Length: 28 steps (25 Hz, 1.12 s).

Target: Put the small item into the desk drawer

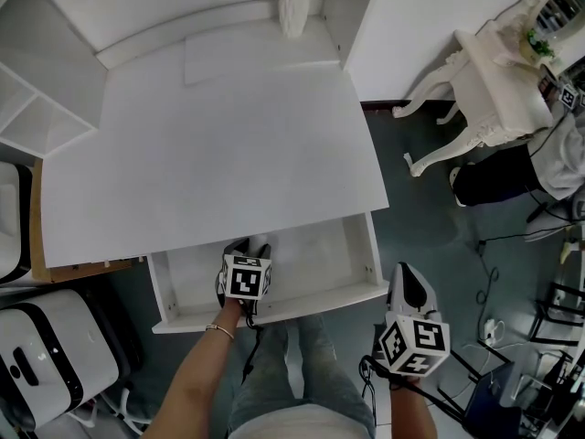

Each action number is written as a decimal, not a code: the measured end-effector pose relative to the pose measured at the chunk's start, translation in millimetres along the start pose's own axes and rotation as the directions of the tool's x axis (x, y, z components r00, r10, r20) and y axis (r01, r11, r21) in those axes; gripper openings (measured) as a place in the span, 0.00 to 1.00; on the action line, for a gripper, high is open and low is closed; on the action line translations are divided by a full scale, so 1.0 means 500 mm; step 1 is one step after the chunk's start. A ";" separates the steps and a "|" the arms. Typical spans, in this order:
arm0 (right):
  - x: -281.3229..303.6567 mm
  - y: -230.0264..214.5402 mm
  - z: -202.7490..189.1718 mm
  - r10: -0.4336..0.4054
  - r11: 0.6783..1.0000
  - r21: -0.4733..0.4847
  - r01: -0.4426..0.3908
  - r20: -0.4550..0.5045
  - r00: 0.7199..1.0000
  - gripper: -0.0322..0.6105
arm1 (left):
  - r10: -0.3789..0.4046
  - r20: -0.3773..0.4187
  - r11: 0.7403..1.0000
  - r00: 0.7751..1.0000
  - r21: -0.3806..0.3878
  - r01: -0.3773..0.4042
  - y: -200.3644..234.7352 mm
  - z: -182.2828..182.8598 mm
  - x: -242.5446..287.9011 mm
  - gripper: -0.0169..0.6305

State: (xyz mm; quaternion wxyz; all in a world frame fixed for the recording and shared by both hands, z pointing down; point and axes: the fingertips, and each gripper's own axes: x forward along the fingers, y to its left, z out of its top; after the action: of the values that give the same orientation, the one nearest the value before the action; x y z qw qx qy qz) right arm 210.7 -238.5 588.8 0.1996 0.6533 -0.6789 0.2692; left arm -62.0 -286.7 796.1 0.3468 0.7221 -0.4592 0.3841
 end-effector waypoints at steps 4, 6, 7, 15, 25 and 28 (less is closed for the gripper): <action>0.004 0.002 -0.002 0.002 1.000 0.000 -0.002 -0.004 1.000 0.06 | -0.006 0.000 1.000 1.000 0.003 0.006 0.001 -0.001 0.000 0.33; 0.007 0.005 -0.001 0.004 1.000 -0.001 -0.004 -0.005 1.000 0.06 | -0.010 0.000 1.000 1.000 0.001 0.010 0.001 -0.001 -0.001 0.35; 0.008 0.007 0.000 0.007 1.000 -0.002 -0.007 -0.006 1.000 0.06 | -0.012 0.001 1.000 1.000 -0.001 0.012 0.002 0.000 -0.003 0.35; 0.016 0.037 0.016 0.046 0.999 -0.010 -0.046 0.006 0.999 0.06 | -0.021 0.016 1.000 1.000 0.019 0.021 0.007 0.013 -0.040 0.36; -0.012 0.074 0.046 0.094 0.995 -0.025 -0.093 0.051 0.994 0.06 | -0.017 0.054 1.000 0.998 0.011 0.016 -0.002 0.025 -0.132 0.36; -0.023 0.084 0.061 0.113 0.993 -0.040 -0.110 0.072 0.991 0.06 | -0.006 0.092 1.000 0.996 0.003 0.006 -0.004 0.033 -0.174 0.36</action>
State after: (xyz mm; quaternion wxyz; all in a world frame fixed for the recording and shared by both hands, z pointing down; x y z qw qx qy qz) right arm 172.0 -248.8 553.5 0.1707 0.6203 -0.7258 0.2434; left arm -80.9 -265.7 712.1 0.3258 0.7407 -0.4719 0.3500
